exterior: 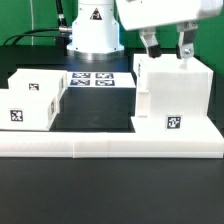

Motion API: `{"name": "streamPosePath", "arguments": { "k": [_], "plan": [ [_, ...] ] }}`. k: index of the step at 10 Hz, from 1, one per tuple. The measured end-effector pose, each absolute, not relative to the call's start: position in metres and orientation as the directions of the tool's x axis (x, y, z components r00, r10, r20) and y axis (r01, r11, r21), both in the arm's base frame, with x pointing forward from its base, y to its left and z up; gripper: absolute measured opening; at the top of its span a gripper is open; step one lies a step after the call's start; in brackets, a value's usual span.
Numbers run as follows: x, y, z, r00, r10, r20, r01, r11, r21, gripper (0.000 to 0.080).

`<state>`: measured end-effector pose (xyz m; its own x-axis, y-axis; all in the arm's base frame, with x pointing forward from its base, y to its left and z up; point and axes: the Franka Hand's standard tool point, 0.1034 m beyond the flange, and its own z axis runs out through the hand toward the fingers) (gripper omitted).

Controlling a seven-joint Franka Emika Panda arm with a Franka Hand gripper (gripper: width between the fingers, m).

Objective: Assemble drawer

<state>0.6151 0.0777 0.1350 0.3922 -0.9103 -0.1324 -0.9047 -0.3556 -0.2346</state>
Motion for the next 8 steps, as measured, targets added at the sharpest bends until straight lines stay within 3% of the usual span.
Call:
{"name": "streamPosePath", "arguments": {
  "k": [2,3,5,8],
  "plan": [
    [0.614,0.077,0.135,0.486,-0.868,-0.108,-0.860,-0.452,-0.237,0.0649],
    [0.608,0.074,0.139,0.658,-0.750,-0.067,-0.744,-0.633,-0.215,0.0649],
    [0.608,0.070,0.145,0.834,-0.552,-0.027,-0.548,-0.819,-0.170,0.0649],
    [0.610,0.069,0.144,0.920,-0.392,0.009,-0.385,-0.907,-0.172,0.0649]
  ]
}}
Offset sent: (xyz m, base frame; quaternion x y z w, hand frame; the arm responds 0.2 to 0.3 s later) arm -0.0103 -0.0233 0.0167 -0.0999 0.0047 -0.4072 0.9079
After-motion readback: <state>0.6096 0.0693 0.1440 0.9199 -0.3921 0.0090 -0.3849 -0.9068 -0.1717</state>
